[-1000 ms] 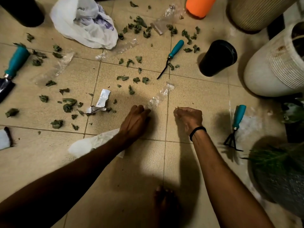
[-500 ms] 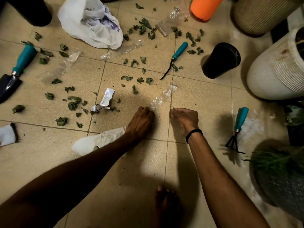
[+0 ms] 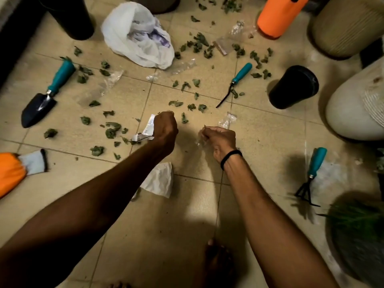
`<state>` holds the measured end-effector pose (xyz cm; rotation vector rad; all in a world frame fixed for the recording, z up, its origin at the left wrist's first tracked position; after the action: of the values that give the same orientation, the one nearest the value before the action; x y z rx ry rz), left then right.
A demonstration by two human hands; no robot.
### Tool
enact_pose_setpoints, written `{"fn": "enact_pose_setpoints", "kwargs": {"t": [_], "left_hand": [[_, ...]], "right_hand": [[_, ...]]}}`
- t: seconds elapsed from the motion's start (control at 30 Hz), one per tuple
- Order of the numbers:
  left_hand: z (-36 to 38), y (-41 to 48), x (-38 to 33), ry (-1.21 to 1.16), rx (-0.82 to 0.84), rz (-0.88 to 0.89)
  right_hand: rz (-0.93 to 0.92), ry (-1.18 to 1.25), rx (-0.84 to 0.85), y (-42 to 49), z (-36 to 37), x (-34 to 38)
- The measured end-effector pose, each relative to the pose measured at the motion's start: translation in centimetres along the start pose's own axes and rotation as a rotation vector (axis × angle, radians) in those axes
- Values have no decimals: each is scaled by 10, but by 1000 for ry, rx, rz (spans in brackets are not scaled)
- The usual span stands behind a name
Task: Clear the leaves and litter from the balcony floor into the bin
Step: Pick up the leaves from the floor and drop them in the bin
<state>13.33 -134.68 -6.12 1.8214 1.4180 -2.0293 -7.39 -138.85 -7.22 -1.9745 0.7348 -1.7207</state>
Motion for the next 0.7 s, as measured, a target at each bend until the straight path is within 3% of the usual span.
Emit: {"fn": "enact_pose_setpoints", "kwargs": {"t": [0.17, 0.33, 0.53, 0.7], "left_hand": [[-69, -11, -34, -179, -130, -189], [-159, -82, -77, -364, -272, -367], [-273, -237, -150, -706, -388, -466], [-398, -365, -165, -937, -566, -509]], "right_hand": [[37, -152, 83, -27, 55, 32], [97, -274, 214, -131, 86, 99], [175, -338, 418, -330, 145, 168], [242, -389, 630, -513, 200, 158]]}}
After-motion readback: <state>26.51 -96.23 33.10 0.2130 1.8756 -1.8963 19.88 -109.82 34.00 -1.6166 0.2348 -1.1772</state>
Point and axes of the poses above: each hand's wrist, its own y-axis towards the middle knuckle, its own z-axis out of the palm, x = y × z, the point moved 9 cm from there along y, towards the middle knuckle, and after that the axes turned 2 degrees about -x, right-handed, at the moved point
